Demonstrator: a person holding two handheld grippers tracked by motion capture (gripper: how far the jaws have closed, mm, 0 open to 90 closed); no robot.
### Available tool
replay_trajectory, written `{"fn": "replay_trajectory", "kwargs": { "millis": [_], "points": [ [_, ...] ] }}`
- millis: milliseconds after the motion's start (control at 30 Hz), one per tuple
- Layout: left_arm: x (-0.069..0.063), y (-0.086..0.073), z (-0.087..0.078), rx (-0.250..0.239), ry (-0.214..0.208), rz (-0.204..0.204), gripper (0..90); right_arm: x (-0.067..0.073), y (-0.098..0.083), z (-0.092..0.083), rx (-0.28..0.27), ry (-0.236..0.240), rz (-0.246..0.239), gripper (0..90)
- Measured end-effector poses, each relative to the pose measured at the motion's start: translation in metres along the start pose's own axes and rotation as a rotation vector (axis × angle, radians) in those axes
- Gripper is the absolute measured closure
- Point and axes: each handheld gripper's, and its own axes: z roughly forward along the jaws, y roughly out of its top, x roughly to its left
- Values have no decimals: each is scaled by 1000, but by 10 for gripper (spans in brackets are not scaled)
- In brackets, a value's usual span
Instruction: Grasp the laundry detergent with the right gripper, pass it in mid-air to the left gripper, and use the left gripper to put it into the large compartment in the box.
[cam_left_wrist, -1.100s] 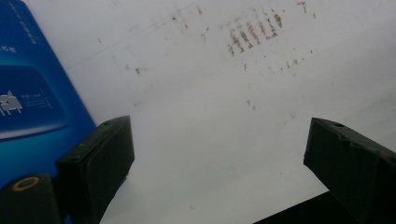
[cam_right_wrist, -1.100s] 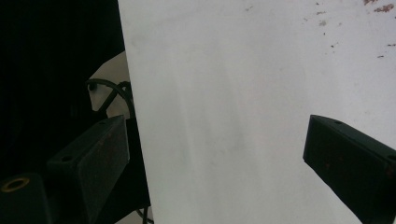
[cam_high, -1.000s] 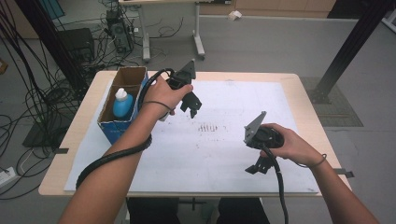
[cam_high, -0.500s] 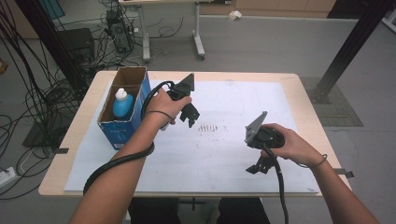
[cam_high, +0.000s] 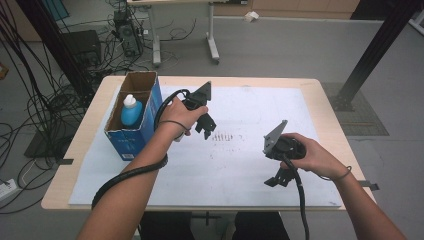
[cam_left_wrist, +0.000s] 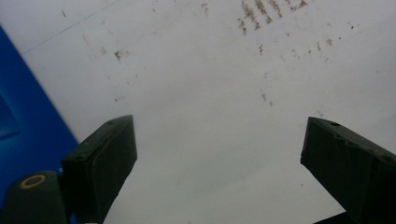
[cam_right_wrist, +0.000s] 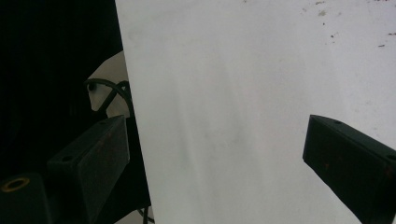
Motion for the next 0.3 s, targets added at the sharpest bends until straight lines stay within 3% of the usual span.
{"fn": "replay_trajectory", "kwargs": {
  "millis": [300],
  "points": [
    [-2, -2, -2, -3, 3, 1, 110, 1, 0, -1, -2, -3, -1, 69]
  ]
}}
